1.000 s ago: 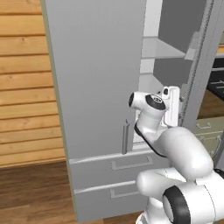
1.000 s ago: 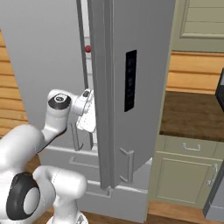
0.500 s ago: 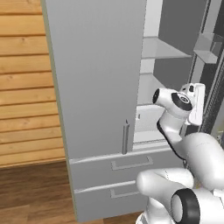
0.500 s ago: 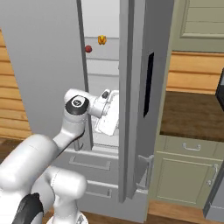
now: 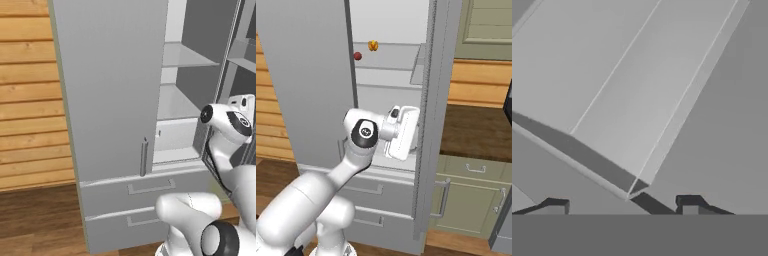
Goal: Take the strawberry from the fridge and place it on top of the pancake, located on the dining counter.
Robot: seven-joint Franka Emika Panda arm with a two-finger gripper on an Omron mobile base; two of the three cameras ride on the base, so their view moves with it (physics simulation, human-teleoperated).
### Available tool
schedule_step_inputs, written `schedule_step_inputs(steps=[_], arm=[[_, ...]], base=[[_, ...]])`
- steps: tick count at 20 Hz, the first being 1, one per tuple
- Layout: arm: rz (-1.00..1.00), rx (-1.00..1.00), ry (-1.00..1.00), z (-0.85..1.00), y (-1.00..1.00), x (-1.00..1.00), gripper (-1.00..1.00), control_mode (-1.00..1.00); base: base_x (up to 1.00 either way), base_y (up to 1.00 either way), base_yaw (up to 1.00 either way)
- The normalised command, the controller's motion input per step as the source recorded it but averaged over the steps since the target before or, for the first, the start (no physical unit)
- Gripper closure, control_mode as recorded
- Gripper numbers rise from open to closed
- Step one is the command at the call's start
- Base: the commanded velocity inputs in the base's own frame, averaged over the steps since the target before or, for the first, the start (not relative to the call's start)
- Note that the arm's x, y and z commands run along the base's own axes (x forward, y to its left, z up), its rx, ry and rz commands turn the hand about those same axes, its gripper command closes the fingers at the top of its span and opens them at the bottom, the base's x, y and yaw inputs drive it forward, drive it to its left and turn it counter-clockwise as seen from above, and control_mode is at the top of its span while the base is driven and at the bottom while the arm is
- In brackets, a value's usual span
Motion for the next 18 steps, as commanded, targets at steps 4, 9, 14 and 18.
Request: schedule_step_inputs(steps=[4,9,14,18], arm=[[0.0,0.08,-0.08,0.02,-0.04,-0.11,-1.0,-1.0],[-0.02,0.09,-0.1,0.17,0.54,-0.08,-1.0,-1.0],[-0.08,0.2,-0.11,0.31,0.98,0.01,-1.0,-1.0],[-0.17,0.62,-0.07,-0.28,0.97,0.35,-1.0,-1.0]], base=[[0.0,0.0,0.0],[0.0,0.0,0.0],[0.0,0.0,0.0],[0.0,0.0,0.0]])
